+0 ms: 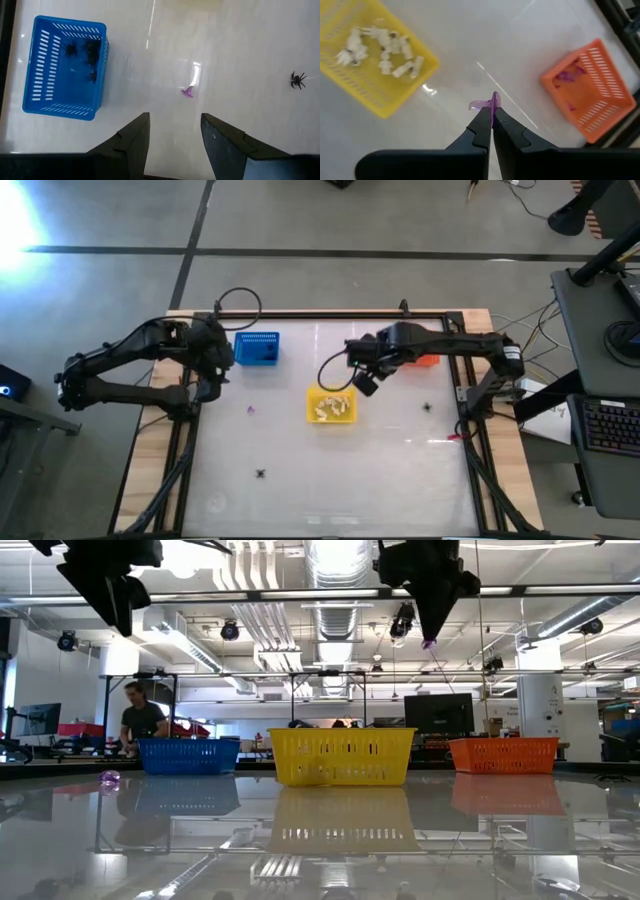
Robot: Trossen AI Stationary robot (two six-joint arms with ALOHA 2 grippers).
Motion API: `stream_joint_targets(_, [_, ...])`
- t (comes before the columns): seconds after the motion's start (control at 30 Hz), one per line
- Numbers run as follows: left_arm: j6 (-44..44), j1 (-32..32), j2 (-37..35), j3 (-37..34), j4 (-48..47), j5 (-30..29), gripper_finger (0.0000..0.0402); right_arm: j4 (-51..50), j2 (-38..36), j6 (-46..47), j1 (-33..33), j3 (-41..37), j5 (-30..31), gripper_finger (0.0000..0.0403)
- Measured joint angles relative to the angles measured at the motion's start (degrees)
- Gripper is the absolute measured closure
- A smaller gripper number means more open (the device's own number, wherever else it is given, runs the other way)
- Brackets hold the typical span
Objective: Sort Halloween decoration
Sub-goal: Put the purple witch hat toy into the orange bin
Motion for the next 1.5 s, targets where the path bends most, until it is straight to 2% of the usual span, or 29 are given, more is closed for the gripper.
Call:
stream_joint_targets(0.83, [-5.5, 0.0, -0.4, 0.0, 0.0, -1.4, 0.0242, 0.1, -11.7, -13.5, -21.2, -18.3, -0.1, 0.0394])
stream_joint_targets(1.03, [-6.9, 0.0, -0.4, 0.0, 0.0, -4.6, 0.0242, 5.3, -12.4, -17.2, -26.5, -25.1, -0.1, 0.0394])
stream_joint_targets(1.43, [-11.4, 0.0, -0.4, 0.0, 0.0, -5.1, 0.0242, 15.7, -12.3, -19.7, -33.4, -33.8, 0.0, 0.0394])
stream_joint_targets(1.5, [-11.5, 0.0, -0.4, 0.0, 0.0, -5.1, 0.0242, 16.8, -12.3, -19.8, -33.4, -34.5, 1.6, 0.0394])
